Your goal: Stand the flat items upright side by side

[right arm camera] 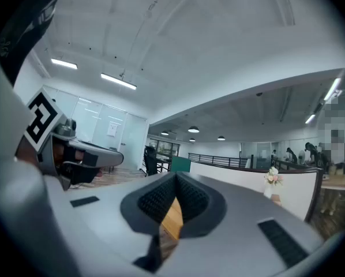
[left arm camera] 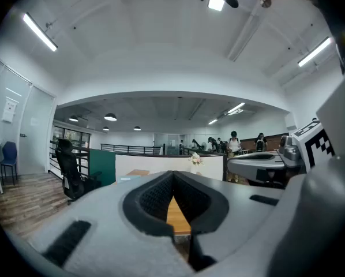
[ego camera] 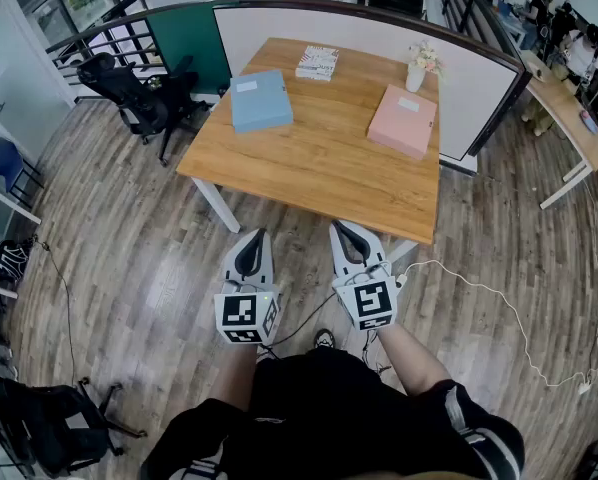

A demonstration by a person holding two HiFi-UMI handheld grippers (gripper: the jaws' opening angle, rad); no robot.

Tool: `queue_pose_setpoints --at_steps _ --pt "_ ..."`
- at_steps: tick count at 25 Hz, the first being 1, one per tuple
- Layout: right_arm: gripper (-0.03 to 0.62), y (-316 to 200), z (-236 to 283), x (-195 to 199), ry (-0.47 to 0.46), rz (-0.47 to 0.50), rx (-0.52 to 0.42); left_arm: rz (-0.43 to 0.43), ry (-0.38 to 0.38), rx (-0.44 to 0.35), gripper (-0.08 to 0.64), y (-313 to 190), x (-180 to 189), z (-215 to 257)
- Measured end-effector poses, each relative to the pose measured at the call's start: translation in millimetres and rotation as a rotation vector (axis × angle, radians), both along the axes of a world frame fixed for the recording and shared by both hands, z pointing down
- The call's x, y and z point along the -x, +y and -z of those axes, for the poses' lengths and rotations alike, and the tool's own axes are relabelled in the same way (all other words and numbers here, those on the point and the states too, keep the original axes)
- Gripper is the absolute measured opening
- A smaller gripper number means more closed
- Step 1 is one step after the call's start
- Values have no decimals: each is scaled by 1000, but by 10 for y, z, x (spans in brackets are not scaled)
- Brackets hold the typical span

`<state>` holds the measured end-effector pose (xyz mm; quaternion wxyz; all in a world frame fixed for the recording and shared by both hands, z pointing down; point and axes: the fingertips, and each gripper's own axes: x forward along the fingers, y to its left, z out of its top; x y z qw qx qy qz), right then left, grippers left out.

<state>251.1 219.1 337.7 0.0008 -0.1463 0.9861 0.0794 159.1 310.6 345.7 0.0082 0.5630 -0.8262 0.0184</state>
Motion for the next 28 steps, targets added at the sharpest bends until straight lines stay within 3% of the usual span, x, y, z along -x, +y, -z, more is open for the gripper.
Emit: queue_pose_setpoints --at_steps 5,11,12,14,17,21,28 --pt "5 -210 -149 -159 46 34 28 -22 33 29 -3 -223 -181 -157" --pt "13 -476 -310 -240 48 32 -8 -44 62 50 0 -511 -265 -277" --pt "43 -498 -359 -226 61 43 -4 -49 72 60 13 -569 -254 -320" --pt "86 -543 -454 -198 78 56 14 -67 97 74 122 -670 -242 -402" --pt "111 -603 -570 -140 108 58 38 -95 116 82 148 -755 -217 -488" --pt "165 -711 -722 32 157 64 57 -103 151 118 210 -843 -14 -677" --pt "235 -920 -934 578 250 78 97 -95 209 106 225 -1039 658 -790"
